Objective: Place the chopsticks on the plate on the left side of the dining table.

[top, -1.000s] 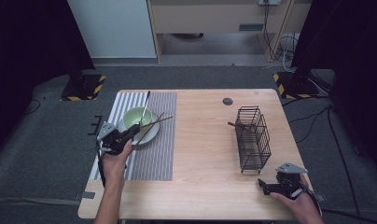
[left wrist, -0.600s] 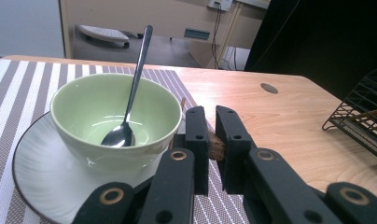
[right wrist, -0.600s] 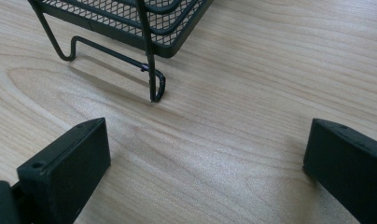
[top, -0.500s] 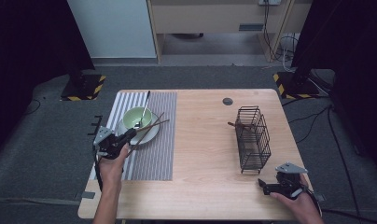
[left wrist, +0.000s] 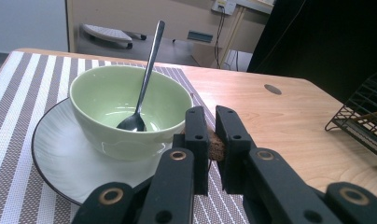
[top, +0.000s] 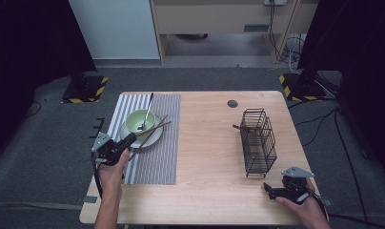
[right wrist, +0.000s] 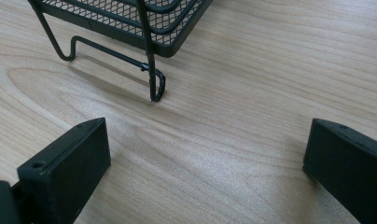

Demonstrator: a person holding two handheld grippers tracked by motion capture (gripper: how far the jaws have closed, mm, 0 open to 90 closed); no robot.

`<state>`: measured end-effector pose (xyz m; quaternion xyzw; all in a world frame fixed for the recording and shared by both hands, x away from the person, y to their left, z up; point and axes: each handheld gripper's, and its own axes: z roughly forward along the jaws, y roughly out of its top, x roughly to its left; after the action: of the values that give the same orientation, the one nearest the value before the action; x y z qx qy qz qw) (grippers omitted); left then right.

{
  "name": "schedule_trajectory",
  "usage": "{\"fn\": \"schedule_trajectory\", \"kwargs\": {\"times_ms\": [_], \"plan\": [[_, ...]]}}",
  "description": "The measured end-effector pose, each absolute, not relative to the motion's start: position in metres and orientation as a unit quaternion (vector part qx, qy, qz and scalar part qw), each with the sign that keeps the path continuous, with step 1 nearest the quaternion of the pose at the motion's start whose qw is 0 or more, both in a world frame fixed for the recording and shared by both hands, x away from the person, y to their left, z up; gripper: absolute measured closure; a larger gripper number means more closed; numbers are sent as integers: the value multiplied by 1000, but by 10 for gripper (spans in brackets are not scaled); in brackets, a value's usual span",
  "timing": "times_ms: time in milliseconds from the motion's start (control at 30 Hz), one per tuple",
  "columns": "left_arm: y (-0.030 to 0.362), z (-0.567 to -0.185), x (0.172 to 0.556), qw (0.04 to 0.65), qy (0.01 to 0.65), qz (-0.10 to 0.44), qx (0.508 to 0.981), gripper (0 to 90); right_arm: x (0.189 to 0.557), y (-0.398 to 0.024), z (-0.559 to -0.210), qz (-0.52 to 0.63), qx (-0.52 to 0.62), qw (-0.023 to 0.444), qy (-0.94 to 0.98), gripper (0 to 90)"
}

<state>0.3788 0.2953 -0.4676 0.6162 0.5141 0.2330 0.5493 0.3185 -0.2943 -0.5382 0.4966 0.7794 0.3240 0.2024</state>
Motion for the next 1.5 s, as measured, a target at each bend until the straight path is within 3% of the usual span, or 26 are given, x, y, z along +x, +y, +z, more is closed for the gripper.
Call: {"fn": "schedule_trajectory", "kwargs": {"times_ms": [1067, 1500], "plan": [[282, -484, 354, 461, 507, 228, 691, 834, 317, -295, -538, 324, 493, 202, 782, 6], [281, -487, 353, 452, 511, 222, 696, 833, 317, -295, -538, 324, 493, 202, 782, 6]]}}
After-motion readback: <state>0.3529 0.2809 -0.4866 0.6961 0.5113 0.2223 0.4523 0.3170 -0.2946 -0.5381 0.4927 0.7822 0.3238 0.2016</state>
